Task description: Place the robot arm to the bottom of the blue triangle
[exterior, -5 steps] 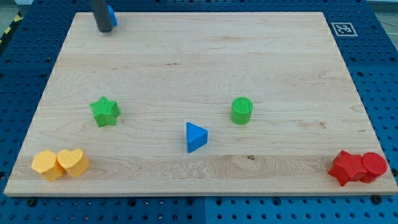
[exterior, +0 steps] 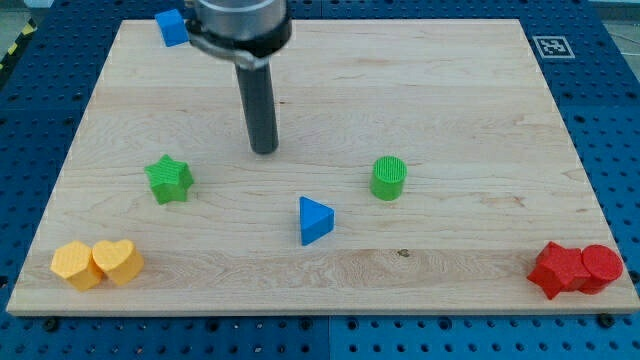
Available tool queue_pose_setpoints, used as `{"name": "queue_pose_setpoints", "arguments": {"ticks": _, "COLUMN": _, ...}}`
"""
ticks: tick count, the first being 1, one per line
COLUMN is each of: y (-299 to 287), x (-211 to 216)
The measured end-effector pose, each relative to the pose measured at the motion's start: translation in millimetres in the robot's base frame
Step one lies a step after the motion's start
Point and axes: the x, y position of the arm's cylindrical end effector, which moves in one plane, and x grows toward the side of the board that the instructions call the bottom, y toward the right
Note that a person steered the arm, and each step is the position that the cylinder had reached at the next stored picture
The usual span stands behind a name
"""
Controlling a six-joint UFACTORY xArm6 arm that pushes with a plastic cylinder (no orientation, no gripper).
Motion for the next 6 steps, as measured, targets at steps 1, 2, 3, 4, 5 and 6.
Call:
{"name": "queue_pose_setpoints", "arguments": {"ticks": 1, "y": 0, "x": 31}}
{"name": "queue_pose_setpoints", "arguments": {"ticks": 2, "y": 0, "x": 65}}
{"name": "queue_pose_setpoints", "arguments": {"ticks": 3, "y": 0, "x": 102}}
{"name": "queue_pose_setpoints", "arguments": {"ticks": 4, "y": 27, "x": 131}}
{"name": "queue_pose_setpoints", "arguments": {"ticks": 5, "y": 85, "x": 142}}
{"name": "queue_pose_setpoints", "arguments": {"ticks": 6, "y": 100, "x": 138}}
